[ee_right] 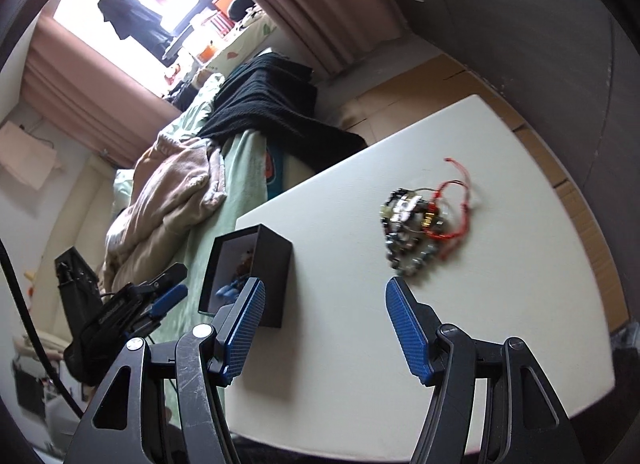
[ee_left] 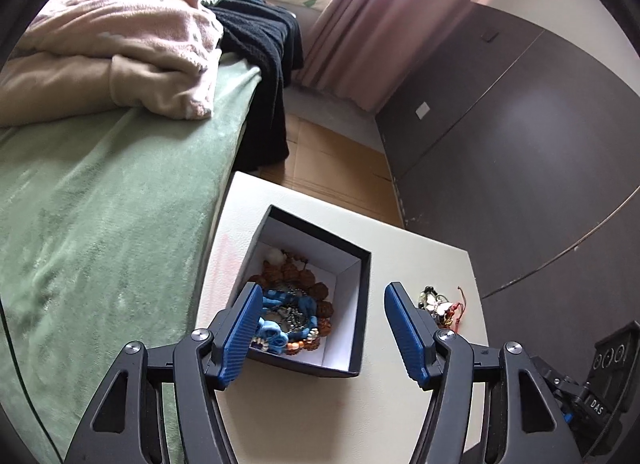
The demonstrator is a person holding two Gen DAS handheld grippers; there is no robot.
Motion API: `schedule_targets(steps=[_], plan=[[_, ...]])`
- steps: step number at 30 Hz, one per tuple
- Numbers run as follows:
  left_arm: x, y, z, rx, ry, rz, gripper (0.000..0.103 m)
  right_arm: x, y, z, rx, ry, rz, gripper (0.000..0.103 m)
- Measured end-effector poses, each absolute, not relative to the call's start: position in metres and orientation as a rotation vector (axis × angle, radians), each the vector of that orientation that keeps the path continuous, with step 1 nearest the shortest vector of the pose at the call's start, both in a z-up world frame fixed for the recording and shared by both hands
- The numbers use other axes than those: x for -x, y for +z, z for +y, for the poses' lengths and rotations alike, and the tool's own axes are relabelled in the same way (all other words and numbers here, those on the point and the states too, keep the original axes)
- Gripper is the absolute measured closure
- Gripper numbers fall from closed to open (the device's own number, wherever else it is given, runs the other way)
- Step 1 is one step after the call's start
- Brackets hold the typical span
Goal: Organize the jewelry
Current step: 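Grasp the beaded bracelet with red string with the left tool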
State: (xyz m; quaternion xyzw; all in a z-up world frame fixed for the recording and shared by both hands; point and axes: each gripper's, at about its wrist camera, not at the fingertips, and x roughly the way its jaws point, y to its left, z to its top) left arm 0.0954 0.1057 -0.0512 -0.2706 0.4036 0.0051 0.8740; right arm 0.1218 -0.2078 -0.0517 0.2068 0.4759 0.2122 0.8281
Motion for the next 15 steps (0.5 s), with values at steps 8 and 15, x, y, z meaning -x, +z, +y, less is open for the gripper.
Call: schedule_targets(steps=[8, 15], plan=[[-0.1, -0.041, 0.048, 0.483, -0.095, 0.807, 0.039, -0.114, -0.05, -0.255, -0.488, 0.371, 0.99, 0.039], [-0.116, -0.053, -0.009, 0.39, -0.18, 0.852, 0.039, -0.122, -0.063, -0.291, -0.574, 0.274, 1.012, 0.039]])
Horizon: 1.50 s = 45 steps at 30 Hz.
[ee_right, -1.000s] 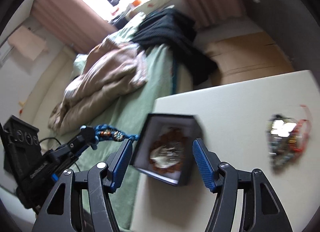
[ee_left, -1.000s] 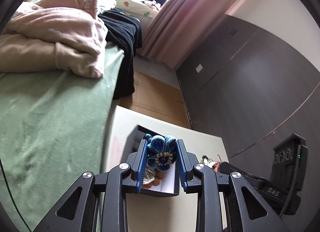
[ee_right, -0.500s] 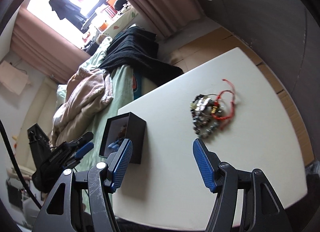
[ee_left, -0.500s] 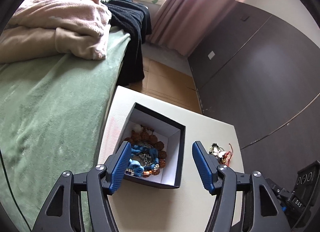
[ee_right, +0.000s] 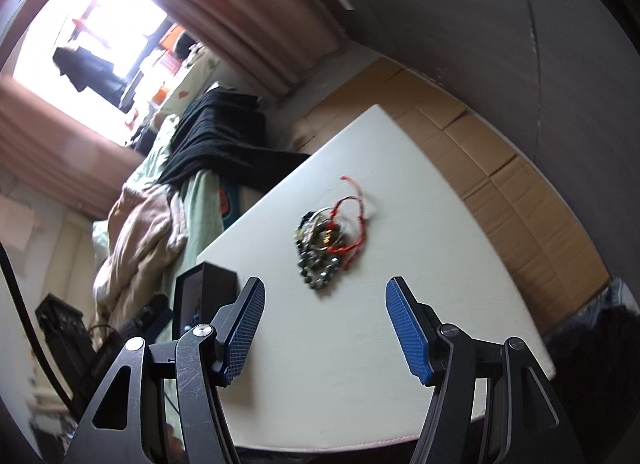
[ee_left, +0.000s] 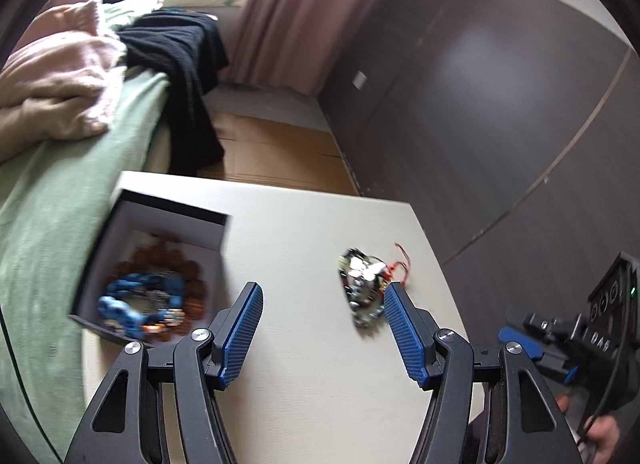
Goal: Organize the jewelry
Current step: 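Grasp the beaded bracelet with red string with the left tool, then lower the beaded bracelet into the black box and open both tools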
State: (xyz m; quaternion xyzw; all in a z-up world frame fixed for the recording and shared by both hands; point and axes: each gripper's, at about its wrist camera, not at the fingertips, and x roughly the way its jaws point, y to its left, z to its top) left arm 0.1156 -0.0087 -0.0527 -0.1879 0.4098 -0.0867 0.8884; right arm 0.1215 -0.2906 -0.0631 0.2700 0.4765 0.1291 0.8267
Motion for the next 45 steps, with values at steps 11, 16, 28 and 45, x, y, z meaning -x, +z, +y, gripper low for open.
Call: schedule_targets(steps=[11, 16, 28, 45], plan=[[-0.144, -0.088, -0.066, 0.276, -0.236, 0.935, 0.049, -0.136, -0.076, -0.314, -0.63, 0.235, 1.023, 0.039], [-0.16, -0.111, -0.081, 0.237, -0.234, 0.983, 0.054, -0.146, -0.083, -0.319, -0.653, 0.22, 1.032, 0.039], [-0.181, -0.135, -0.088, 0.238, -0.264, 1.043, 0.094, -0.186, -0.099, -0.293, -0.594, 0.263, 1.062, 0.04], [-0.152, -0.078, -0.029, 0.362, -0.295, 0.923, 0.094, -0.216, -0.128, -0.246, -0.383, 0.245, 1.096, 0.052]])
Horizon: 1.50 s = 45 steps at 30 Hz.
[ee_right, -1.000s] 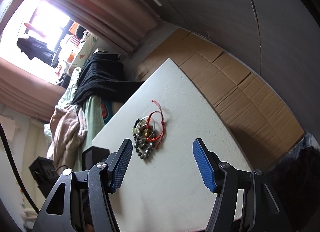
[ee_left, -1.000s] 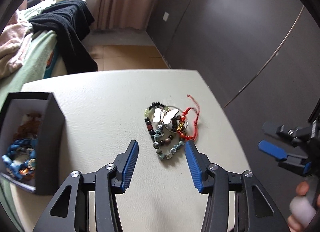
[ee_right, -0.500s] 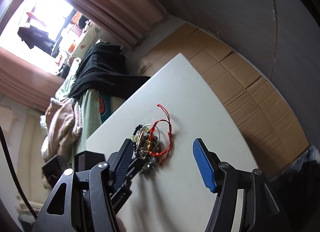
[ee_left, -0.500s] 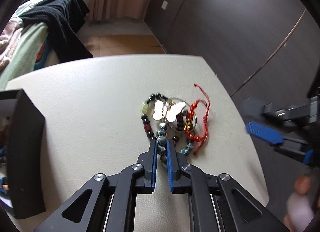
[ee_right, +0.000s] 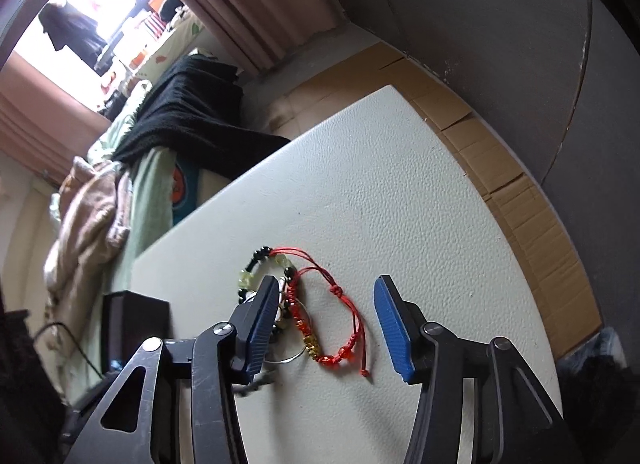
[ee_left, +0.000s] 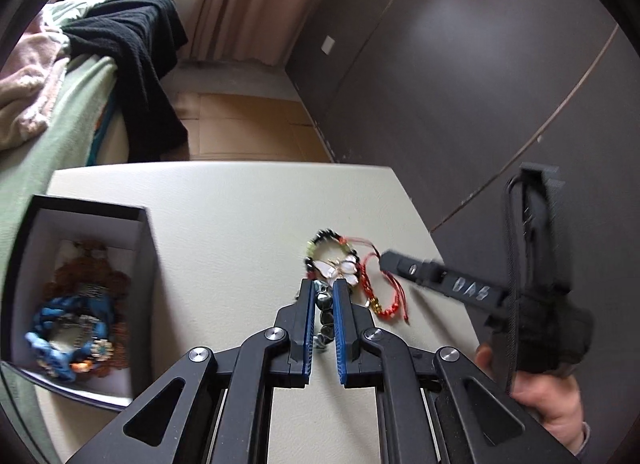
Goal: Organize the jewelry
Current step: 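Lower the beaded bracelet into the black box and open both tools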
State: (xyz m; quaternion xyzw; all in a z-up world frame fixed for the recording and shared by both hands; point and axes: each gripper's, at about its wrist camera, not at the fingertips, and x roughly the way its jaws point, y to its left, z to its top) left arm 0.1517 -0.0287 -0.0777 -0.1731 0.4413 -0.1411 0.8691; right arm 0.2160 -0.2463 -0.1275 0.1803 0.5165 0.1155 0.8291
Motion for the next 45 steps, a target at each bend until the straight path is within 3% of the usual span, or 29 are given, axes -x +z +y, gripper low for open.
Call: schedule_targets(steps=[9, 11, 13, 20, 31, 45], plan=[[-0.139, -0.057, 0.021, 0.465, -0.25, 0.835, 0.094, -0.213, -0.132, -0.21, -0.071, 0.171, 1.116, 0.059], [-0.134, -0.05, 0.031, 0.476, -0.23, 0.807, 0.094, -0.21, -0.131, -0.203, 0.021, 0.145, 1.108, 0.066], [-0.129, -0.047, 0.04, 0.484, -0.214, 0.793, 0.094, -0.207, -0.13, -0.201, 0.072, 0.119, 1.106, 0.091], [-0.117, -0.042, 0.063, 0.502, -0.168, 0.774, 0.094, -0.199, -0.122, -0.226, -0.126, 0.225, 1.129, 0.095], [-0.101, -0.037, 0.091, 0.522, -0.11, 0.733, 0.094, -0.169, -0.079, -0.237, -0.312, 0.392, 1.005, 0.095], [-0.107, -0.057, 0.119, 0.586, -0.033, 0.827, 0.091, -0.151, -0.055, -0.175, -0.345, 0.598, 0.919, 0.094]])
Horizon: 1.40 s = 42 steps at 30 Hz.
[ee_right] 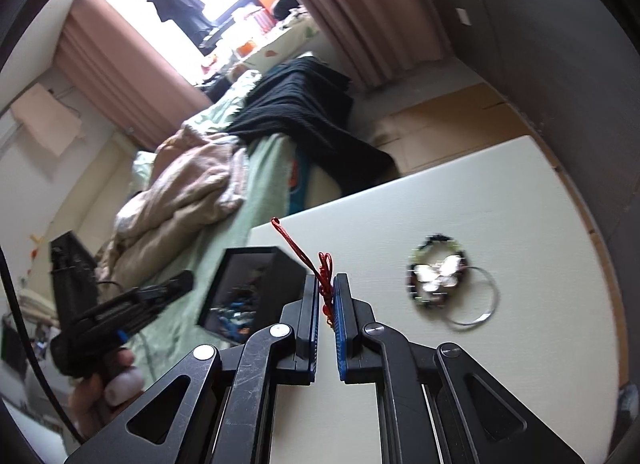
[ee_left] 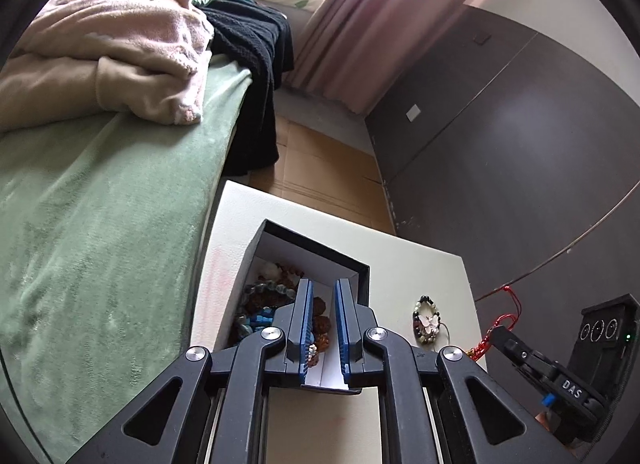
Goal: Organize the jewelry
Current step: 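Lower the beaded bracelet into the black box and open both tools, then move both tools from the box back to the butterfly bracelet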
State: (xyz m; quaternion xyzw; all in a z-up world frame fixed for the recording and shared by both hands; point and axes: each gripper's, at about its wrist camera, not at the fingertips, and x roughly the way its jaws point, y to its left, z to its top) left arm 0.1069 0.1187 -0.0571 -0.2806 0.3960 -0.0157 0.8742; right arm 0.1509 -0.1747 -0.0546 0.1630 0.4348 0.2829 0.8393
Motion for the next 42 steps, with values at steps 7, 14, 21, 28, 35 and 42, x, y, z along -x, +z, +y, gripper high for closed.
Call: schedule_targets(steps=[7, 14, 21, 28, 35, 42], plan=[[-0.101, -0.053, 0.129, 0.606, 0.003, 0.804, 0.091, -0.145, -0.046, -0.143, -0.401, 0.733, 0.887, 0.094], [-0.089, -0.041, 0.139, 0.614, 0.056, 0.738, 0.036, -0.15, -0.051, -0.098, -0.449, 0.816, 0.896, 0.094], [-0.09, -0.042, 0.15, 0.66, 0.069, 0.73, 0.035, -0.166, -0.074, -0.067, -0.521, 0.863, 0.945, 0.093], [-0.092, -0.038, 0.144, 0.646, 0.057, 0.724, 0.035, -0.174, -0.097, -0.067, -0.477, 0.815, 1.064, 0.05], [-0.096, -0.037, 0.126, 0.613, 0.037, 0.73, 0.035, -0.169, -0.077, -0.118, -0.467, 0.713, 0.999, 0.047], [-0.105, -0.036, 0.092, 0.574, -0.005, 0.732, 0.035, -0.165, -0.071, -0.177, -0.453, 0.552, 1.002, 0.047]])
